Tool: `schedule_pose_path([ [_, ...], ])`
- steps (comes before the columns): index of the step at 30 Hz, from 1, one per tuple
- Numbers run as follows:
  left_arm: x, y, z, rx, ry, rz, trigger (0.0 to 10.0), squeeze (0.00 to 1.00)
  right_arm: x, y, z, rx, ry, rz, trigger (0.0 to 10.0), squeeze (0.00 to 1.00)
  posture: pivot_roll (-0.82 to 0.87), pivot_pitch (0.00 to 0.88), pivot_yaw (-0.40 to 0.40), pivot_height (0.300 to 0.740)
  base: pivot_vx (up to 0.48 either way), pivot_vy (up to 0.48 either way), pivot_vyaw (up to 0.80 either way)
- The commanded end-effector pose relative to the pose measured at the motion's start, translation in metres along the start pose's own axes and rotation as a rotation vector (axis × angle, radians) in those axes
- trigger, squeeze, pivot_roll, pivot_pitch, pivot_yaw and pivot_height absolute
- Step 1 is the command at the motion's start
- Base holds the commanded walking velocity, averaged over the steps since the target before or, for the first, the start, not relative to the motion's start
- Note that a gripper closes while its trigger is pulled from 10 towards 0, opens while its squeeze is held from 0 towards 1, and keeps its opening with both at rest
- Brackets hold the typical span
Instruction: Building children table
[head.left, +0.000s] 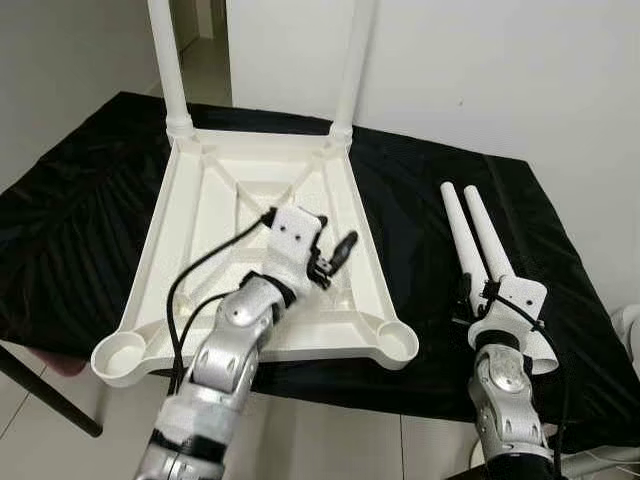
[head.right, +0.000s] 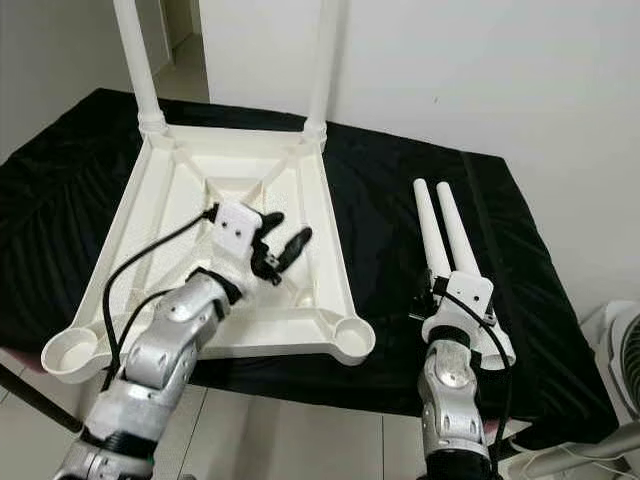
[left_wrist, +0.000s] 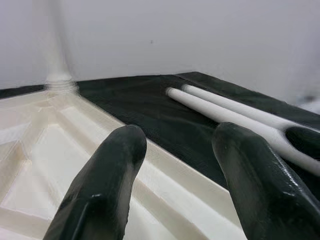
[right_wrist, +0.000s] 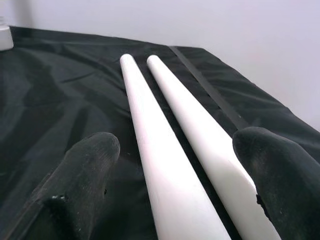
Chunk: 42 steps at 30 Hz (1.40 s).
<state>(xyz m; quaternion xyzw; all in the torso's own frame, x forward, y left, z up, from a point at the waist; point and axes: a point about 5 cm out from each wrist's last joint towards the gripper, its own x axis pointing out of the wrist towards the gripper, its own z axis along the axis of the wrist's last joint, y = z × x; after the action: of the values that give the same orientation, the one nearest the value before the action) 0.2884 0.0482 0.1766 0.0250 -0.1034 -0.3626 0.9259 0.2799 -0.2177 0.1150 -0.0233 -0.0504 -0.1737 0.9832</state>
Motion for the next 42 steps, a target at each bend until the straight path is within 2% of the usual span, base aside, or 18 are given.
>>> schedule_pose_path([
  [1,-0.003,-0.012,0.001,0.046,-0.015,-0.12,10.0,0.0,-0.003,-0.004,0.0,0.013,0.011,0.048,10.0,0.0,-0.04,0.039,-0.097,0.74,0.0,0.0,0.0],
  [7,-0.011,-0.026,-0.005,0.035,0.024,-0.267,10.0,0.0,-0.012,-0.008,0.002,0.022,0.007,0.165,10.0,0.0,-0.05,0.042,-0.102,0.74,0.0,0.0,0.0],
  [11,-0.015,-0.031,-0.007,0.027,0.038,-0.326,10.0,0.0,-0.018,-0.011,0.001,0.025,0.007,0.205,10.0,0.0,-0.05,0.042,-0.104,0.74,0.0,0.0,0.0],
  [18,-0.02,-0.038,-0.009,0.005,0.054,-0.394,10.0,0.0,-0.025,-0.022,0.0,0.031,0.011,0.2,10.0,0.0,-0.06,0.041,-0.108,0.74,0.0,0.0,0.0],
  [19,-0.023,-0.04,-0.009,-0.006,0.062,-0.43,10.0,0.0,-0.027,-0.024,0.0,0.026,0.007,0.202,10.0,0.0,-0.06,0.041,-0.11,0.74,0.0,0.0,0.0],
  [24,-0.027,-0.043,-0.01,-0.001,0.08,-0.493,10.0,0.0,-0.035,-0.031,-0.002,0.009,0.014,0.216,10.0,0.0,-0.06,0.042,-0.109,0.74,0.0,0.0,0.0],
  [26,-0.03,-0.046,-0.01,0.019,0.092,-0.544,10.0,0.0,-0.039,-0.036,-0.008,0.006,0.052,0.243,10.0,0.0,-0.07,0.038,-0.098,0.74,0.0,0.0,0.0],
  [34,-0.028,-0.046,-0.009,0.042,0.096,-0.557,10.0,0.0,-0.037,-0.038,-0.017,0.027,0.106,0.275,10.0,0.0,-0.07,0.034,-0.096,0.74,0.0,0.0,0.0],
  [42,-0.026,-0.045,-0.007,0.047,0.093,-0.555,10.0,0.0,-0.026,-0.036,-0.018,0.034,0.123,0.325,10.0,0.0,-0.06,0.029,-0.101,0.74,0.0,0.0,0.0],
])
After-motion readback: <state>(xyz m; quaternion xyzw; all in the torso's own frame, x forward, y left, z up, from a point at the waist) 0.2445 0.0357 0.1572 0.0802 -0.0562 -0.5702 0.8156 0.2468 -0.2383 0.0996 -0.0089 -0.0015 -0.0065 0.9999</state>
